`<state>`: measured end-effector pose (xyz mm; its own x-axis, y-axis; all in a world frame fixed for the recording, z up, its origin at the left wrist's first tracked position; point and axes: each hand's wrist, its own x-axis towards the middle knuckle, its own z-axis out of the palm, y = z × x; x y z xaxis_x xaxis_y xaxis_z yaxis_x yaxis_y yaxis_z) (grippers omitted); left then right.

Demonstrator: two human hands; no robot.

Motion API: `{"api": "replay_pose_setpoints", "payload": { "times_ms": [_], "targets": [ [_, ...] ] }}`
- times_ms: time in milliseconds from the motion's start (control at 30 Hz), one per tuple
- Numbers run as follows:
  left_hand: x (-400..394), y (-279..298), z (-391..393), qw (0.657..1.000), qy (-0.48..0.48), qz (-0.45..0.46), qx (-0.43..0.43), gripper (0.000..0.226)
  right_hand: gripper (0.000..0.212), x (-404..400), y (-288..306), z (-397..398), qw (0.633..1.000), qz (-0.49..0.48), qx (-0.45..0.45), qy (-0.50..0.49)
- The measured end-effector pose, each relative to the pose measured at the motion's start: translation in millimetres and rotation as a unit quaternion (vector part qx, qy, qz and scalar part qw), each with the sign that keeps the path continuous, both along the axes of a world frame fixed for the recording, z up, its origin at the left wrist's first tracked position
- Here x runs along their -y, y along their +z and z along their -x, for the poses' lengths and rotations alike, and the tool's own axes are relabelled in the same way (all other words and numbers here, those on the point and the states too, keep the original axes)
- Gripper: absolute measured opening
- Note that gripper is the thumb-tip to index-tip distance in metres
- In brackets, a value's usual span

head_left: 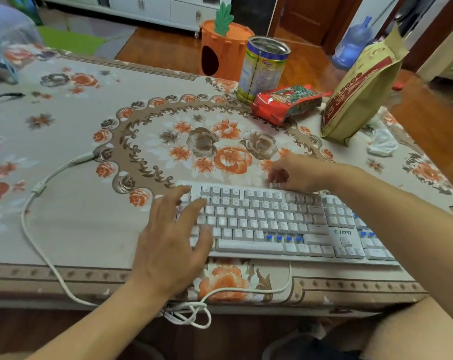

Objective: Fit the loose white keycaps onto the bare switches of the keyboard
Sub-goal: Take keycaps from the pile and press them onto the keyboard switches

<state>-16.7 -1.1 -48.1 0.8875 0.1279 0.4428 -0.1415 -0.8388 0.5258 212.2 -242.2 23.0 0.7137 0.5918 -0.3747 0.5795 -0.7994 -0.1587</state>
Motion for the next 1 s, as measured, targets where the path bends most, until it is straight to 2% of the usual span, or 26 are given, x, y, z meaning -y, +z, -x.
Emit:
{"api": "replay_pose_setpoints", "payload": {
  "times_ms": [133, 367, 467, 533, 633, 767, 867, 1000],
  "targets": [
    [0.4, -2.2, 2.3, 1.000, 0.005, -0.019, 0.001, 0.045, 0.021, 0.4, -5.7, 6.2, 1.000, -0.020, 0.007, 0.004],
    [3.3, -1.7, 6.2, 0.996, -0.044, -0.074, 0.010, 0.050, 0.011, -7.9, -12.6, 8.5, 0.994, -0.067, 0.069, -0.048],
    [1.9, -7.1, 9.4, 0.984, -0.103, -0.142, 0.020, 0.063, 0.009, -8.9, 3.0, 24.8, 0.974, -0.173, 0.112, -0.098],
    [0.9, -9.1, 11.4, 0.975, -0.128, -0.183, 0.001, 0.078, 0.007, -4.5, 14.2, 50.4, 0.953, -0.254, 0.104, -0.127],
    [-0.4, -9.1, 12.8, 0.965, -0.141, -0.220, -0.027, 0.086, 0.016, 9.8, 18.4, 102.1, 0.946, -0.289, 0.090, -0.119],
    [-2.1, -9.4, 12.1, 0.967, -0.124, -0.213, -0.055, 0.084, 0.025, 27.5, 3.2, 150.0, 0.936, -0.316, 0.091, -0.125],
    [-2.8, -9.1, 10.7, 0.968, -0.124, -0.208, -0.068, 0.084, 0.021, 30.0, -9.2, 164.9, 0.922, -0.350, 0.112, -0.121],
    [-2.4, -8.0, 11.6, 0.968, -0.123, -0.206, -0.072, 0.084, 0.015, 28.0, -27.3, 179.0, 0.922, -0.355, 0.142, -0.065]
  ]
}}
